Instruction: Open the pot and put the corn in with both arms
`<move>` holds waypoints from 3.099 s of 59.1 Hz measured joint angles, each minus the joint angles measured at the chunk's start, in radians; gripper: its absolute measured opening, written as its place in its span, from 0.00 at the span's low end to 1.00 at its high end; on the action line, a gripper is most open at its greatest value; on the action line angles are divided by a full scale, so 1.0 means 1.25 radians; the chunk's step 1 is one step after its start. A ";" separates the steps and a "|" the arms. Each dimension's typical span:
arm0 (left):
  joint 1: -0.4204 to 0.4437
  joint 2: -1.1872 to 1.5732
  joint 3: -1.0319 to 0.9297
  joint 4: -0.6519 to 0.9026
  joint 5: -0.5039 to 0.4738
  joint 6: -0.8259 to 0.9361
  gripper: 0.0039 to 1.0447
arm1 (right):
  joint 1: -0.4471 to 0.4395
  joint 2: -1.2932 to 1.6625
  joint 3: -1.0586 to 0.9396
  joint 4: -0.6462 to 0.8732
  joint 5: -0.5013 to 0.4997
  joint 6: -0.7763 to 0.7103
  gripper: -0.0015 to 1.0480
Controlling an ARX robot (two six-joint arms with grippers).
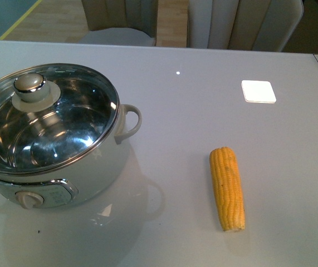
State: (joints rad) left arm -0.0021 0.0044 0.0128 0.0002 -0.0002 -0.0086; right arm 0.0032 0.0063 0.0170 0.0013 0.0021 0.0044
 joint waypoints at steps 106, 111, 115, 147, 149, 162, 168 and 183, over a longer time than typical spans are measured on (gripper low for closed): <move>-0.144 1.526 0.440 0.718 -0.083 -0.031 0.94 | 0.000 -0.001 0.000 0.000 0.000 0.000 0.92; -0.143 1.545 0.451 0.725 -0.082 -0.031 0.94 | 0.000 -0.001 0.000 0.000 0.000 0.000 0.92; -0.143 1.556 0.460 0.730 -0.080 -0.027 0.94 | 0.000 -0.001 0.000 0.000 0.000 0.000 0.92; -0.152 1.608 0.493 0.745 -0.084 -0.007 0.57 | 0.000 -0.001 0.000 0.000 0.000 0.000 0.92; -0.155 1.608 0.493 0.746 -0.091 -0.007 0.51 | 0.000 -0.001 0.000 0.000 0.000 0.000 0.92; -0.163 1.604 0.493 0.750 -0.111 -0.009 0.42 | 0.000 -0.001 0.000 0.000 0.000 0.000 0.92; -0.167 1.597 0.492 0.743 -0.121 -0.009 0.42 | 0.000 -0.001 0.000 0.000 0.000 0.000 0.92; -0.169 1.544 0.489 0.692 -0.126 -0.009 0.42 | 0.000 -0.001 0.000 0.000 0.000 0.000 0.92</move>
State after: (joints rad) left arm -0.2138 1.9339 0.6239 0.8658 -0.1577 -0.0193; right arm 0.0032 0.0055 0.0170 0.0013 0.0021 0.0044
